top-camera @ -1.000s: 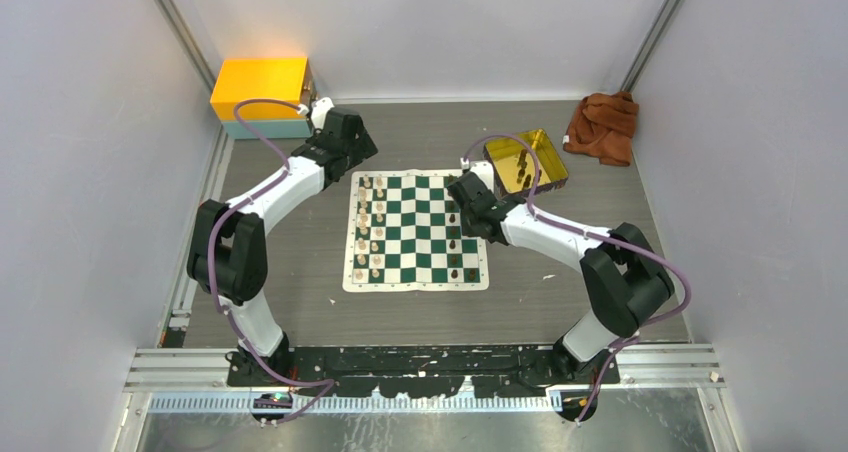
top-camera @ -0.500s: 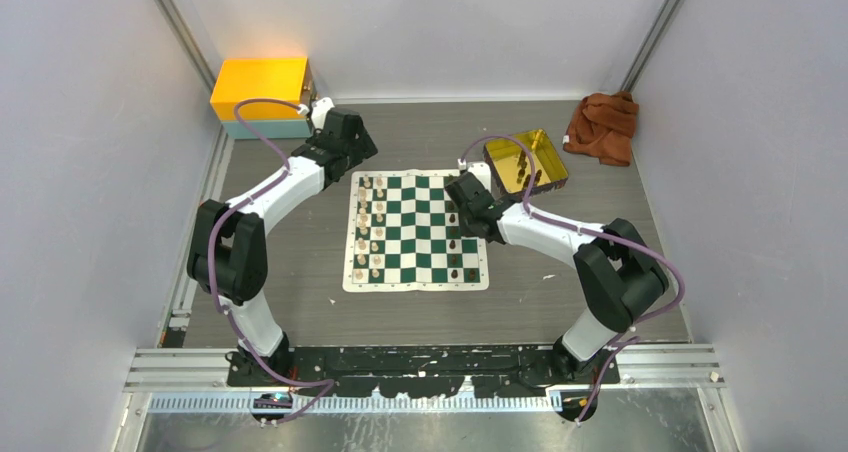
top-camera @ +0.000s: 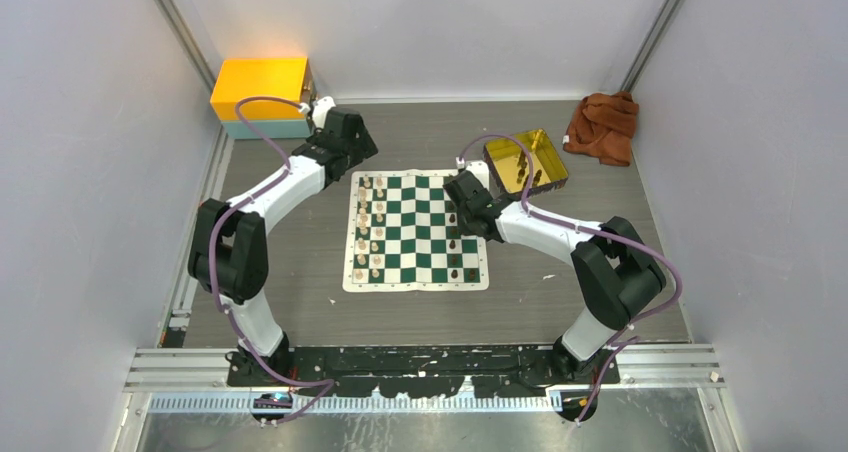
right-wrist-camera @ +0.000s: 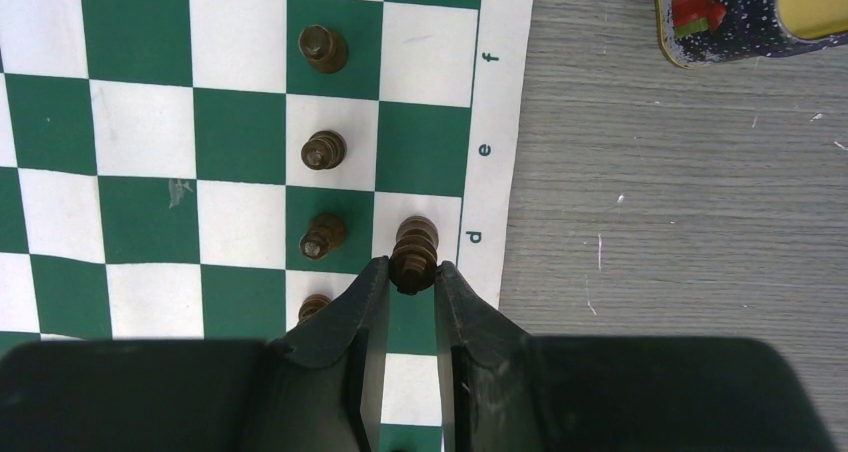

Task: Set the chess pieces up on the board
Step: Place the chess piece on the chessboard.

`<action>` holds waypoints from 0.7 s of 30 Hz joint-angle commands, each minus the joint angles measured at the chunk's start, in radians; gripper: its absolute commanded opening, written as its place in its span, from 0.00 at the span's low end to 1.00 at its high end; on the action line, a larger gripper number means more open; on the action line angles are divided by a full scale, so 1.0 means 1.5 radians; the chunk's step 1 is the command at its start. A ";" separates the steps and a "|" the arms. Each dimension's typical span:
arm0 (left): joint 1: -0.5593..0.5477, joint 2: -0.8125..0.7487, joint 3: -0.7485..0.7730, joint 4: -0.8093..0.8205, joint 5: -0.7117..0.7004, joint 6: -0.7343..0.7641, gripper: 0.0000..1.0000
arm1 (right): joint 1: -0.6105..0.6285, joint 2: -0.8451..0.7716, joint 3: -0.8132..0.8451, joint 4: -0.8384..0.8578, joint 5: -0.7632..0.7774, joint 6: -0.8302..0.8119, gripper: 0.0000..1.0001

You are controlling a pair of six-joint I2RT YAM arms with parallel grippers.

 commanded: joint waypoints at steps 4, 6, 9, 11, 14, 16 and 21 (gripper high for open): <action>0.000 0.007 0.029 0.021 -0.014 0.010 0.80 | 0.003 0.001 0.020 0.019 0.002 0.000 0.10; 0.000 0.008 0.028 0.020 -0.014 0.009 0.80 | 0.003 0.001 0.020 0.017 0.002 0.000 0.15; 0.000 0.010 0.028 0.022 -0.013 0.009 0.80 | 0.003 0.001 0.021 0.015 0.001 0.000 0.23; 0.000 0.011 0.029 0.022 -0.013 0.009 0.80 | 0.003 0.002 0.023 0.012 0.000 0.000 0.27; 0.000 0.012 0.029 0.021 -0.013 0.009 0.80 | 0.003 0.000 0.025 0.011 -0.001 0.000 0.32; 0.001 0.013 0.028 0.022 -0.013 0.009 0.80 | 0.003 0.001 0.027 0.009 -0.001 -0.002 0.34; 0.003 0.014 0.028 0.023 -0.011 0.007 0.80 | 0.003 -0.005 0.030 0.003 0.000 -0.001 0.37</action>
